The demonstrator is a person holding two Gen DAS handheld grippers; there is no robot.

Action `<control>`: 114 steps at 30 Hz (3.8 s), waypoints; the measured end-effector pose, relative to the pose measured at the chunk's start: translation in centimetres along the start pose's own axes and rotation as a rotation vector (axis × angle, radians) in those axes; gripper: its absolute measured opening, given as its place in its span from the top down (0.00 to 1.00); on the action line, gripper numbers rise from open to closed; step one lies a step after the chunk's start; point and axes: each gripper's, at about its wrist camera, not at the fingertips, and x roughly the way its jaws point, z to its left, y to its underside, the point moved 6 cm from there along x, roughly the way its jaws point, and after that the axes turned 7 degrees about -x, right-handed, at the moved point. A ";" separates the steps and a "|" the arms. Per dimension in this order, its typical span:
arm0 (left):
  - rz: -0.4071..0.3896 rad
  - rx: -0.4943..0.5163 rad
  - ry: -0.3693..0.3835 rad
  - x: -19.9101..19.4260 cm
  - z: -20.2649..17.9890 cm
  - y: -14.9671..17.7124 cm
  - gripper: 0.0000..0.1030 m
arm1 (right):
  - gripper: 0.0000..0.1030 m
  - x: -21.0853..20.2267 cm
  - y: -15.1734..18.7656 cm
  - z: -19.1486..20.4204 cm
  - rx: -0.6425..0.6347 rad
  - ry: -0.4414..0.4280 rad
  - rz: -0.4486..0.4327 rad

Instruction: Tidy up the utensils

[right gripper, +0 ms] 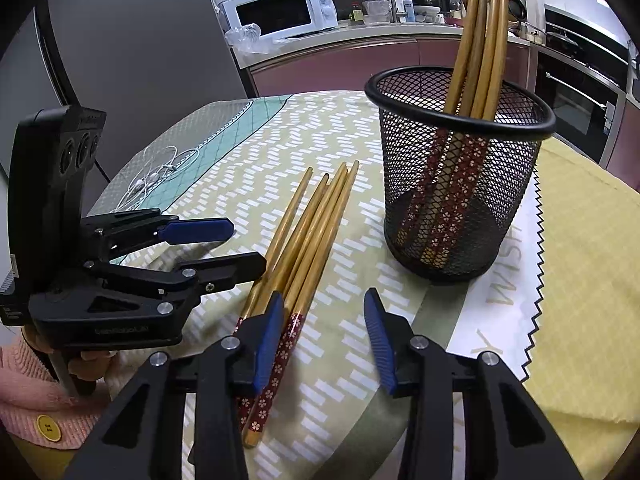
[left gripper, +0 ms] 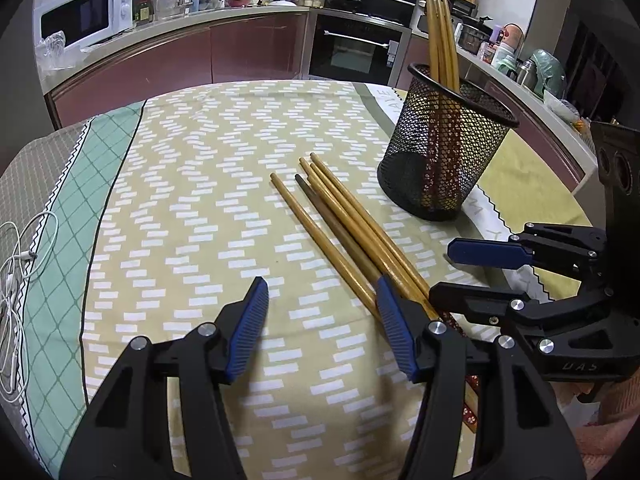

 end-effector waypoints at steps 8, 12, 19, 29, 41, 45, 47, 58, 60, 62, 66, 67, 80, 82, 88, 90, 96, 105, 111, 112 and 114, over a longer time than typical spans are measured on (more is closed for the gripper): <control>0.008 0.013 -0.006 0.5 -0.3 -0.2 0.46 | 0.62 0.5 0.2 0.0 -0.018 0.019 0.008; 0.013 0.022 -0.016 0.8 -0.4 -0.4 0.48 | 0.63 0.6 0.2 -0.2 -0.019 0.034 0.013; 0.024 0.060 -0.041 1.1 -0.6 -0.5 0.51 | 0.63 0.4 0.3 -0.5 -0.017 0.046 0.019; 0.043 0.070 -0.022 1.3 -0.3 -0.9 0.76 | 0.71 1.4 -0.4 -0.3 -0.064 0.123 0.053; 0.033 0.014 -0.011 1.1 0.7 -1.2 0.91 | 0.94 1.7 -1.2 -1.1 0.005 0.084 0.047; 0.027 0.001 -0.016 0.7 1.0 -0.8 0.92 | 0.95 1.2 -1.0 -1.2 0.025 0.070 0.035; 0.024 -0.005 -0.014 0.5 1.0 -0.6 0.92 | 0.95 0.6 -0.9 -1.3 0.030 0.062 0.025; 0.021 -0.021 0.009 -0.5 0.9 -0.1 0.93 | 0.95 0.0 -0.6 -0.1 0.024 0.006 0.016; 0.023 -0.022 0.011 -0.4 0.9 0.0 0.93 | 0.95 0.0 -0.4 -0.2 0.025 0.004 0.022; 0.025 -0.012 0.011 -0.4 0.9 0.0 0.92 | 0.95 0.2 -0.3 0.0 0.021 0.002 0.034; 0.041 -0.012 0.014 0.1 1.0 0.2 0.92 | 0.93 0.8 -0.3 -0.1 0.006 0.020 0.055; 0.040 -0.007 0.014 0.2 0.9 0.2 0.92 | 0.93 1.0 -0.3 -0.1 0.008 0.020 0.058; 0.036 -0.010 -0.005 0.6 0.7 -0.5 0.93 | 0.94 2.0 -1.7 0.1 0.007 0.025 0.044; 0.029 -0.018 0.007 0.3 0.8 -0.6 0.93 | 0.94 1.4 -1.7 0.0 0.016 0.016 0.028; -0.002 -0.035 0.058 -1.6 0.8 -1.3 0.93 | 0.94 -1.1 -2.0 -0.2 0.038 -0.053 -0.038; -0.016 -0.036 0.072 -2.3 0.6 -1.6 0.93 | 0.94 -2.0 -2.0 -0.3 0.041 -0.071 -0.059; -0.055 -0.047 0.131 -4.4 0.2 -2.9 0.93 | 0.94 -3.6 -2.4 -0.3 0.061 -0.125 -0.105; -0.128 -0.039 0.227 -8.1 -1.0 -5.3 0.93 | 0.94 -7.4 -2.7 -1.1 0.060 -0.148 -0.201; -0.188 -0.020 0.288 -10.9 -2.7 -7.4 0.93 | 0.94 -9.4 -3.8 -1.4 0.052 -0.173 -0.263; -0.196 -0.016 0.288 -11.1 -2.9 -7.6 0.93 | 0.94 -9.8 -3.8 -1.5 0.051 -0.178 -0.274; -0.209 -0.005 0.300 -11.6 -3.5 -8.2 0.93 | 0.94 -10.1 -4.0 -1.5 0.049 -0.175 -0.289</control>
